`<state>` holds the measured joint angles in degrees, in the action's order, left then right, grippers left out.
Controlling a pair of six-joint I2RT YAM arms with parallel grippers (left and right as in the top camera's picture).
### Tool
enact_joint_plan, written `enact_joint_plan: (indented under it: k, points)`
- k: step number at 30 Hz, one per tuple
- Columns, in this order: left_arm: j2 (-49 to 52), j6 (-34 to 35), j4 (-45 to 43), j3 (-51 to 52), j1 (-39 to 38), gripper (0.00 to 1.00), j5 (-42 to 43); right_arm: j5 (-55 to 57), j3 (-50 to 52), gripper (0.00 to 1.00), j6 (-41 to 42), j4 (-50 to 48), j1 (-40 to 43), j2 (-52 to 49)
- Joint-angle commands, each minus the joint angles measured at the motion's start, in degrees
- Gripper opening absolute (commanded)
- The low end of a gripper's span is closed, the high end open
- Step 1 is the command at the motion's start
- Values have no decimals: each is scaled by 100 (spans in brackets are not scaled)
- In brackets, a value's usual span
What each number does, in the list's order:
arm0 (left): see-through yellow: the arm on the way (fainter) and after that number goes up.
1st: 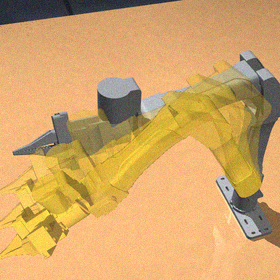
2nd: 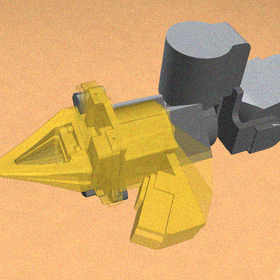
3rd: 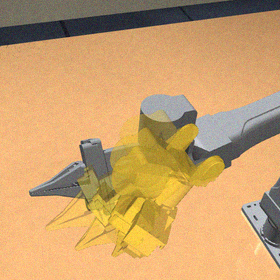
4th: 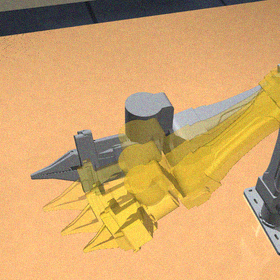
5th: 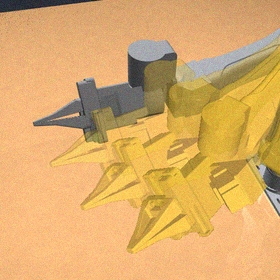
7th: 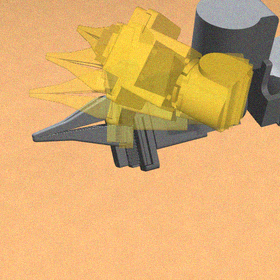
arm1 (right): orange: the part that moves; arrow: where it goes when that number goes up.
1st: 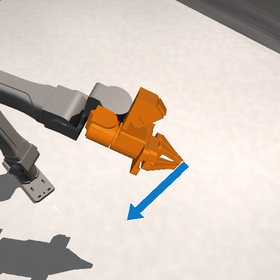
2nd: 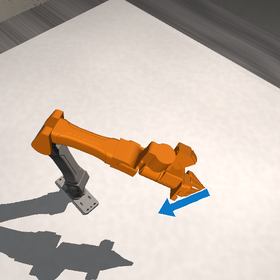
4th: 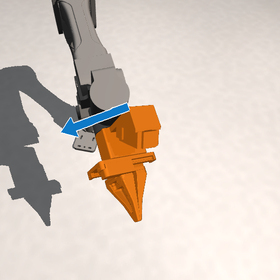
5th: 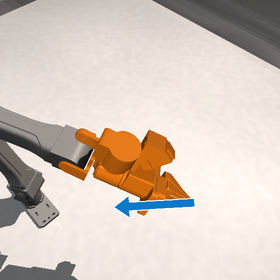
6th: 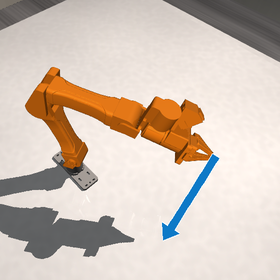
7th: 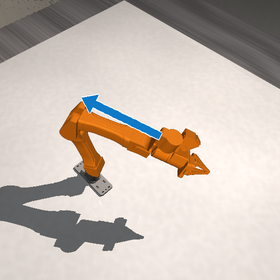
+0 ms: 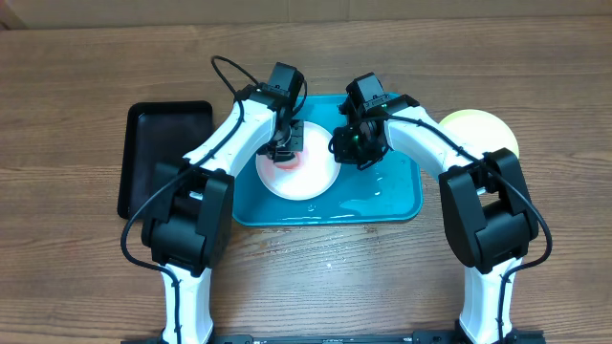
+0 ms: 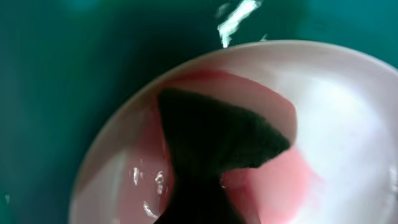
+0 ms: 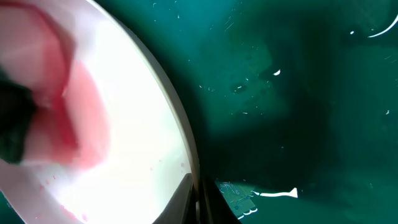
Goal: Clean dirty plates on tray and stack at the side
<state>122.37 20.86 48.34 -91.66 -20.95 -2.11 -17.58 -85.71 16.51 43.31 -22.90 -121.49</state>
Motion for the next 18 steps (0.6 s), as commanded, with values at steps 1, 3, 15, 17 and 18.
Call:
enact_joint_plan:
  k: [1,3,15,17,18]
  points:
    - [-24,446,282,-162,28,4,-922,-11,22,4,-7,-13,9,-96]
    - [-24,444,533,-199,24,4,-876,-11,22,4,-7,-13,9,-96]
    - [-24,-1121,1506,-201,24,4,1510,-11,22,4,-7,-11,9,-96]
    - [-24,-1272,1403,-201,24,4,1971,-11,22,5,-7,-11,9,-96]
    - [-24,-1314,1342,-201,24,4,2122,-11,22,5,-7,-13,9,-96]
